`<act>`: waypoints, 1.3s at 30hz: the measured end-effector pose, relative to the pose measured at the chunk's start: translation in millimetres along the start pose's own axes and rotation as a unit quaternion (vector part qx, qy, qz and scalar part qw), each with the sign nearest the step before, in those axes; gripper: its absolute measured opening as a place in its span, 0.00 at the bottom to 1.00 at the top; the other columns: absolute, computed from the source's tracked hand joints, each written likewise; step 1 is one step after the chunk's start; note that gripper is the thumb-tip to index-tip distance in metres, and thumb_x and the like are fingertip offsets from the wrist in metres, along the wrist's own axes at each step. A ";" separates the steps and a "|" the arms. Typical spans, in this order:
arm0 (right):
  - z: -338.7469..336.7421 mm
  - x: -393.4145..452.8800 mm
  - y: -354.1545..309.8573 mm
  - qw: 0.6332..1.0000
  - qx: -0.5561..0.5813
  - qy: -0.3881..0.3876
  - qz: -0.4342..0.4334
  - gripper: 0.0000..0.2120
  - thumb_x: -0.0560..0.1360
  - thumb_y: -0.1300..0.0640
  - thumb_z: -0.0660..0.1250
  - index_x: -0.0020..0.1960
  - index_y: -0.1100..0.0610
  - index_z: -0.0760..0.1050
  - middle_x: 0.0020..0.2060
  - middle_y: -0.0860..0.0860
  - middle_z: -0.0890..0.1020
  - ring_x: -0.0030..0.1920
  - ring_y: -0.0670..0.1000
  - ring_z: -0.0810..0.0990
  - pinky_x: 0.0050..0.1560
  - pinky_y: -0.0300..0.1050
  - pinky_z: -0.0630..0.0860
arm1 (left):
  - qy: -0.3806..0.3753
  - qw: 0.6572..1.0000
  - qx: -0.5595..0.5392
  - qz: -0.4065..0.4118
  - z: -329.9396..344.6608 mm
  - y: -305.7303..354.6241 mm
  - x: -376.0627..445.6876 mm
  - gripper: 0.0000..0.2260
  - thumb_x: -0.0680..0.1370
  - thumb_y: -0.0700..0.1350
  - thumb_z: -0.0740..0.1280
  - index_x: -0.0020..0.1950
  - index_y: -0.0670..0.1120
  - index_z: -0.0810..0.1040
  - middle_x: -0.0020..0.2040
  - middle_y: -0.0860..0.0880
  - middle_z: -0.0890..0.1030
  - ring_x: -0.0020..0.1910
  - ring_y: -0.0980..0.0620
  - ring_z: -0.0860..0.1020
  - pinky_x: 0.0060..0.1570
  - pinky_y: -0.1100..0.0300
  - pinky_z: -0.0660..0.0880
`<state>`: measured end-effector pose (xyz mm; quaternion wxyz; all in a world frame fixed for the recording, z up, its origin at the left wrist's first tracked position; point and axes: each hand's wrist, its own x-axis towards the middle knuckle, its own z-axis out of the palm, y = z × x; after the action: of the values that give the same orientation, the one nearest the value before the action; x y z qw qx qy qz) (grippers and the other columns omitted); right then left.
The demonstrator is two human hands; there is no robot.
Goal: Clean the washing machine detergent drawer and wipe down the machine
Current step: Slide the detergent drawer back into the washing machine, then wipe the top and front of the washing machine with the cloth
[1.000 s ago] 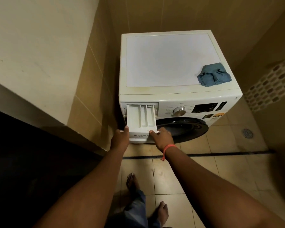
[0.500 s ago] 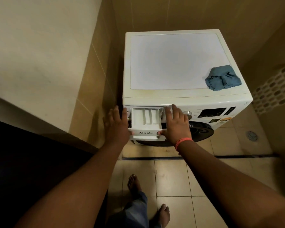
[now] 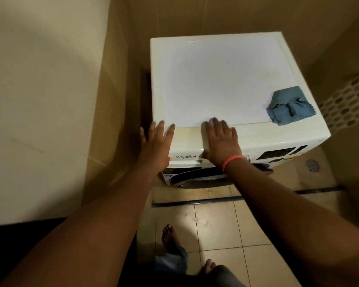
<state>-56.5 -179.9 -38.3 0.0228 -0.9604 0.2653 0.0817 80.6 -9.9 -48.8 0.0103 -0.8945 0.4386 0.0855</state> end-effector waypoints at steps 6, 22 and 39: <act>-13.9 -15.8 7.9 0.998 0.061 -0.003 0.010 0.42 0.72 0.36 0.66 0.76 0.56 0.54 0.76 0.56 0.57 0.76 0.59 0.55 0.74 0.60 0.55 | -0.011 0.998 -0.010 0.067 -16.6 35.2 11.3 0.42 0.73 0.56 0.68 0.80 0.52 0.49 0.81 0.45 0.45 0.79 0.40 0.39 0.75 0.37 0.41; -61.2 47.4 304.1 0.983 0.158 0.074 0.059 0.16 0.75 0.61 0.63 0.63 0.58 0.76 0.58 0.56 0.78 0.60 0.57 0.74 0.61 0.47 0.71 | 0.012 0.992 -0.119 0.046 -55.4 247.2 143.4 0.20 0.80 0.50 0.64 0.70 0.47 0.70 0.69 0.46 0.74 0.66 0.45 0.72 0.73 0.50 0.58; -57.7 135.4 367.6 0.986 0.137 -0.099 -0.012 0.13 0.77 0.56 0.62 0.60 0.58 0.74 0.58 0.58 0.73 0.60 0.59 0.70 0.60 0.50 0.72 | -0.045 0.983 -0.155 -0.089 -54.5 363.5 210.7 0.16 0.81 0.48 0.60 0.69 0.53 0.72 0.59 0.47 0.77 0.61 0.43 0.74 0.69 0.43 0.64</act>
<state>-122.3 -568.9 -4.5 0.1812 -0.9384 0.2592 0.1389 -70.8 -403.5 -8.7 -0.1009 -0.9159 0.3380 0.1915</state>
